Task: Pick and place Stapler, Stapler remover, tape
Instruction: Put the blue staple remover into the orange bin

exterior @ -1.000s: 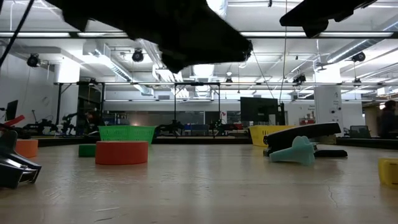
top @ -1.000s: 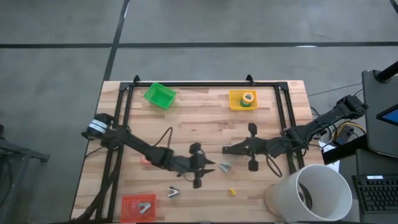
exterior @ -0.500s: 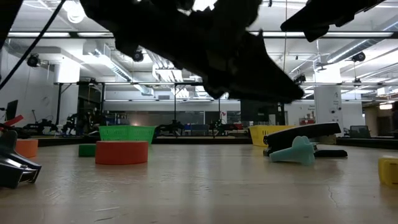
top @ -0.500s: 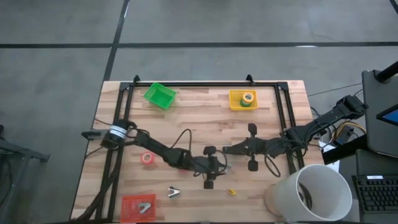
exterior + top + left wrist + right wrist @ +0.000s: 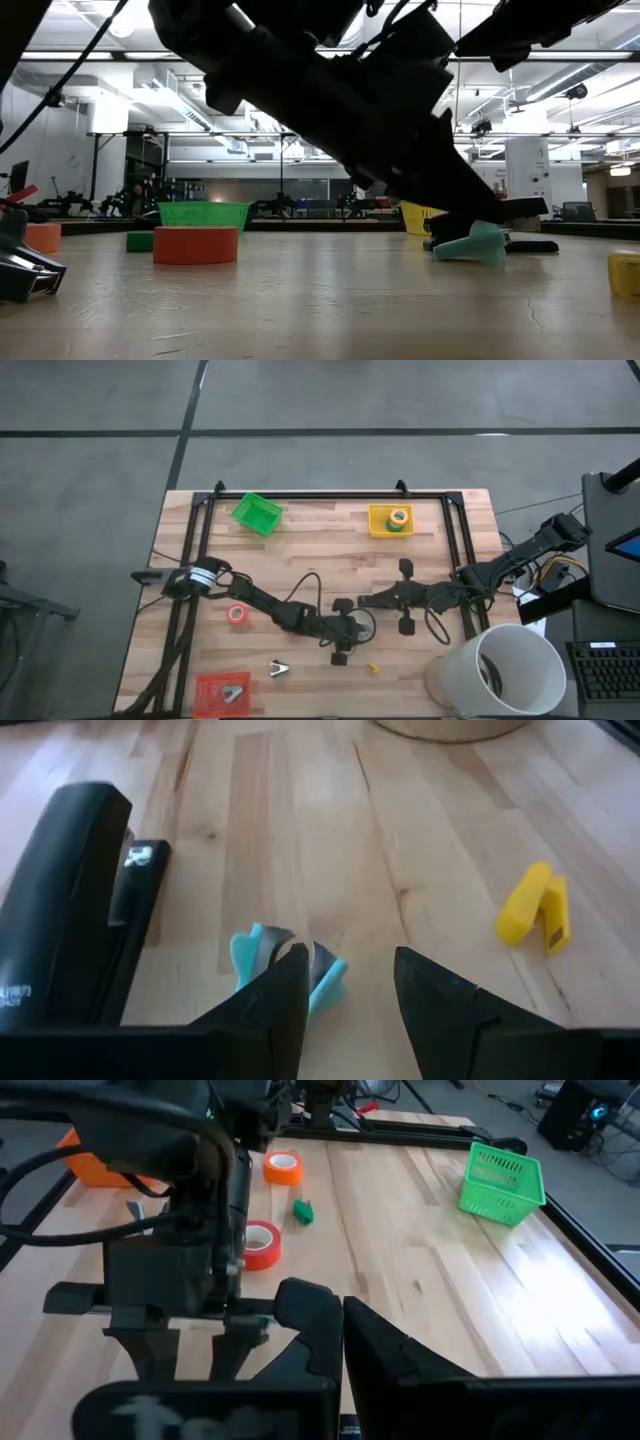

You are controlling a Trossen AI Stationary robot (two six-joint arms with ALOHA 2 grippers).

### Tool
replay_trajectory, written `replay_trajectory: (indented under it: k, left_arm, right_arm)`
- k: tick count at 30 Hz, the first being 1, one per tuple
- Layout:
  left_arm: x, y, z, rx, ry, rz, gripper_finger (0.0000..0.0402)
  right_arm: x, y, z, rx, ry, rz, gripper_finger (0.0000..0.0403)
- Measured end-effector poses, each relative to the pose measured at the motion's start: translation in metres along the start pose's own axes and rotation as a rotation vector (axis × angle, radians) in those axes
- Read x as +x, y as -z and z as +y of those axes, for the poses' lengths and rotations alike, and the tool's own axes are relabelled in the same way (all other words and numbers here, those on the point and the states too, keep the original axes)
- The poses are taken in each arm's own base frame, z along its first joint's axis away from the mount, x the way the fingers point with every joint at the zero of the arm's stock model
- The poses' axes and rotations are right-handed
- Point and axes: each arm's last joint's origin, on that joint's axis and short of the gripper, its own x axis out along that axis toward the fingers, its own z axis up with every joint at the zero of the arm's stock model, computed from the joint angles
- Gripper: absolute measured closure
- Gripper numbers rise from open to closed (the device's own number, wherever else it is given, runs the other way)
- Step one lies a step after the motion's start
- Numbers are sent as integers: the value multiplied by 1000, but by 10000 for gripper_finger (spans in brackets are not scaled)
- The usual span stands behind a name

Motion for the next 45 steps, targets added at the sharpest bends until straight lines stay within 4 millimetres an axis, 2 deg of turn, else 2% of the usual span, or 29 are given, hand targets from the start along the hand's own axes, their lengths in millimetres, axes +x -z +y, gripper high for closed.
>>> replay_trajectory:
  k: [18,35,45]
  left_arm:
    - [0,2,2,34,-26,24,319]
    - [1,3,4,24,-21,25,324]
    - [6,10,5,7,-26,33,356]
  right_arm:
    - [0,0,0,3,0,-1,394]
    - [0,0,0,3,0,-1,394]
    - [0,1,0,2,0,1,394]
